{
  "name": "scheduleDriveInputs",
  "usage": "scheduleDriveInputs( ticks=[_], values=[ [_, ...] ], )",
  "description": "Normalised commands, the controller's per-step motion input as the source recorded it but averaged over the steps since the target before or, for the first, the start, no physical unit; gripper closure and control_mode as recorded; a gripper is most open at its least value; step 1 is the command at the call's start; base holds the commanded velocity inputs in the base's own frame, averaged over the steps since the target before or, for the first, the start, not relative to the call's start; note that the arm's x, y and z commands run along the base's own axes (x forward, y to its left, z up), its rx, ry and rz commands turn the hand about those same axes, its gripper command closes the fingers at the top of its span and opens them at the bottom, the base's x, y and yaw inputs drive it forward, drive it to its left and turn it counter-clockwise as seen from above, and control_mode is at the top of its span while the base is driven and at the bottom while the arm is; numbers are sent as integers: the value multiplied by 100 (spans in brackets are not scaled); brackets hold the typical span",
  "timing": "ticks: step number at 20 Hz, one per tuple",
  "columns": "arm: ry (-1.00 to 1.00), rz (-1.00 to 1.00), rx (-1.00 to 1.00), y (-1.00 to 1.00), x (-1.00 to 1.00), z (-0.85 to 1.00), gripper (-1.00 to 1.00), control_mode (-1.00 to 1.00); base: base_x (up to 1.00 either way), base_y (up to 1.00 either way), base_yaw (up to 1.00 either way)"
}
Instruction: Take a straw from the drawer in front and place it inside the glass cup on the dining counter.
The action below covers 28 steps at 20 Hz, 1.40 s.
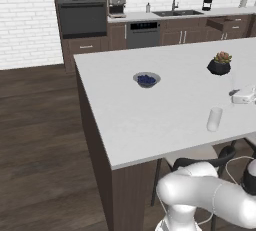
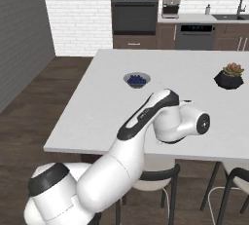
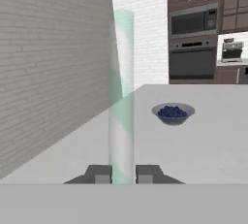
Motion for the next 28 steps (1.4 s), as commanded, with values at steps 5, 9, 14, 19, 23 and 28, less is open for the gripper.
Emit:
scheduleDriveInputs(
  ticks=[5, 9, 14, 19, 23, 28],
  values=[
    [0, 1, 2, -5, 1, 0, 100, -100, 0, 0, 0],
    [0, 0, 0, 0, 0, 0, 100, -100, 0, 0, 0],
    [0, 0, 0, 2, 6, -13, 100, -100, 0, 0, 0],
    [-2, 0, 1, 19, 19, -35, 100, -100, 0, 0, 0],
    [0, 0, 0, 7, 24, -11, 100, -100, 0, 0, 0],
    [0, -1, 0, 10, 20, 0, 100, -100, 0, 0, 0]
  ],
)
